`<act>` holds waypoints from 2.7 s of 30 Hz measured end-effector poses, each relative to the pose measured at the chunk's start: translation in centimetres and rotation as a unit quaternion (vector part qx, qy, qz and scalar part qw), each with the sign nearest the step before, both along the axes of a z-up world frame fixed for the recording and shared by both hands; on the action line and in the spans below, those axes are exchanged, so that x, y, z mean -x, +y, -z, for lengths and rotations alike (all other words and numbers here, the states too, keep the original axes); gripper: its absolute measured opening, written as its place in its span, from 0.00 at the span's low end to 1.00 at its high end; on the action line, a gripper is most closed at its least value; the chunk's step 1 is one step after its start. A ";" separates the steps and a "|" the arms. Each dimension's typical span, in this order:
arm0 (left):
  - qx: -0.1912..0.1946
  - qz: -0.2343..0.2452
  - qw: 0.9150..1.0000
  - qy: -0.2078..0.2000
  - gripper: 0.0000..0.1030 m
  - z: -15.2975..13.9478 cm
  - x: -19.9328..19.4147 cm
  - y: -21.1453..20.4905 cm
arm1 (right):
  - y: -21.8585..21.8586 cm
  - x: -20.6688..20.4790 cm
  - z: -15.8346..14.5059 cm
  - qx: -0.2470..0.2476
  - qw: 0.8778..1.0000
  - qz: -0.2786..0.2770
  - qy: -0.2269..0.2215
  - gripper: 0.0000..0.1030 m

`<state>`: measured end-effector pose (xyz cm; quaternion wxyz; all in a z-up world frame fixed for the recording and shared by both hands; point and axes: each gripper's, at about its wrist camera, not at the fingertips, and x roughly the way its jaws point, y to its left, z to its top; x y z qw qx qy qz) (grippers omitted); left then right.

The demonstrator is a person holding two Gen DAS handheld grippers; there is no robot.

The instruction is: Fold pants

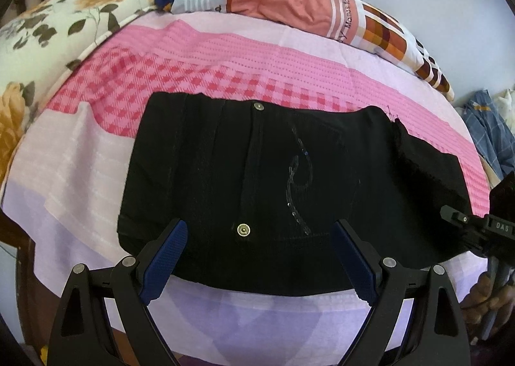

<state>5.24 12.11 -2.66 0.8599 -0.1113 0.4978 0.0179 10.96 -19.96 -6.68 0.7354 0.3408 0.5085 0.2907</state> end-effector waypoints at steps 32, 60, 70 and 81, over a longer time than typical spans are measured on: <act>-0.011 0.017 1.000 0.024 0.88 1.0 -0.2 -1.2 | 5.3 -0.1 0.3 -0.029 0.992 -0.120 0.004 0.28; -0.003 0.033 0.999 0.027 0.88 1.0 -0.1 -1.7 | -0.8 1.7 4.1 -0.229 0.956 -0.016 0.182 0.56; 0.009 0.033 0.999 0.033 0.88 1.1 -0.1 -1.7 | -0.1 1.7 5.4 -0.219 0.943 0.050 0.247 0.56; 0.022 0.035 0.998 0.041 0.88 1.5 -0.2 -1.7 | 1.5 1.0 5.4 -0.122 0.963 0.054 0.235 0.10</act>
